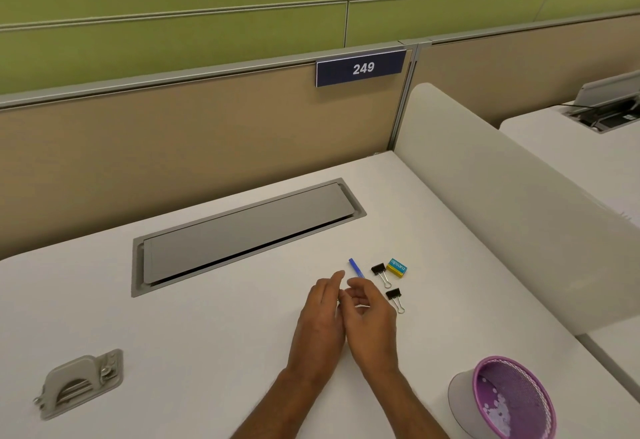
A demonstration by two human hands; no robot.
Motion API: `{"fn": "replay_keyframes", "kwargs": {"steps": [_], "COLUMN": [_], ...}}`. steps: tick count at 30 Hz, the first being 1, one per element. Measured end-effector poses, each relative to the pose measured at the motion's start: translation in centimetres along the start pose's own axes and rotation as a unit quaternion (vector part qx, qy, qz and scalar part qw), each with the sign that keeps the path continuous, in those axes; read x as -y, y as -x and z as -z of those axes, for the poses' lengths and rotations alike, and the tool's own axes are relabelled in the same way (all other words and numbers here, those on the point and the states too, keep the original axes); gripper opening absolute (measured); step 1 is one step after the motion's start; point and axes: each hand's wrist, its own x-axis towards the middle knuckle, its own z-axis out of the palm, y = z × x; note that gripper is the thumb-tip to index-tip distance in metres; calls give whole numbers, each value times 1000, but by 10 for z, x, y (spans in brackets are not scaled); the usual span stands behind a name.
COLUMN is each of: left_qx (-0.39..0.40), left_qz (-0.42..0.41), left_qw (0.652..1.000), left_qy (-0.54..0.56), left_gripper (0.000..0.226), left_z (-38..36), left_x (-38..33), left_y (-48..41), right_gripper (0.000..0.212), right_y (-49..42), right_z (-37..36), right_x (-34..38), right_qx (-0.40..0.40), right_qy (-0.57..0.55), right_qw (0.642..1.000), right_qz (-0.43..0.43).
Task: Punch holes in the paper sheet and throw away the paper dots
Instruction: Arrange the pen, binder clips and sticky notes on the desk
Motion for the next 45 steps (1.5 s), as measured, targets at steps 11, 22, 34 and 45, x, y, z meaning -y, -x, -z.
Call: {"fn": "replay_keyframes", "kwargs": {"steps": [11,22,34,45], "left_qx": [9,-53,-14,-28], "left_qz": [-6,-45,6,9], "left_qw": [998,967,958,958], "left_qy": [-55,-246,-288,-286], "left_gripper": [63,55,64,63], "left_z": [-5,19,33,52], "left_x": [5,48,65,69], "left_y": [6,10,28,45], "right_gripper": [13,14,21,19], "right_y": [-12,-44,-57,-14], "right_z": [-4,15,12,6], "right_x": [-1,-8,-13,-20], "right_qx": [-11,-99,-79,-185], "right_qy": [44,105,164,127], "right_qw": [999,989,983,972], "right_qz": [-19,-17,4,76]}}
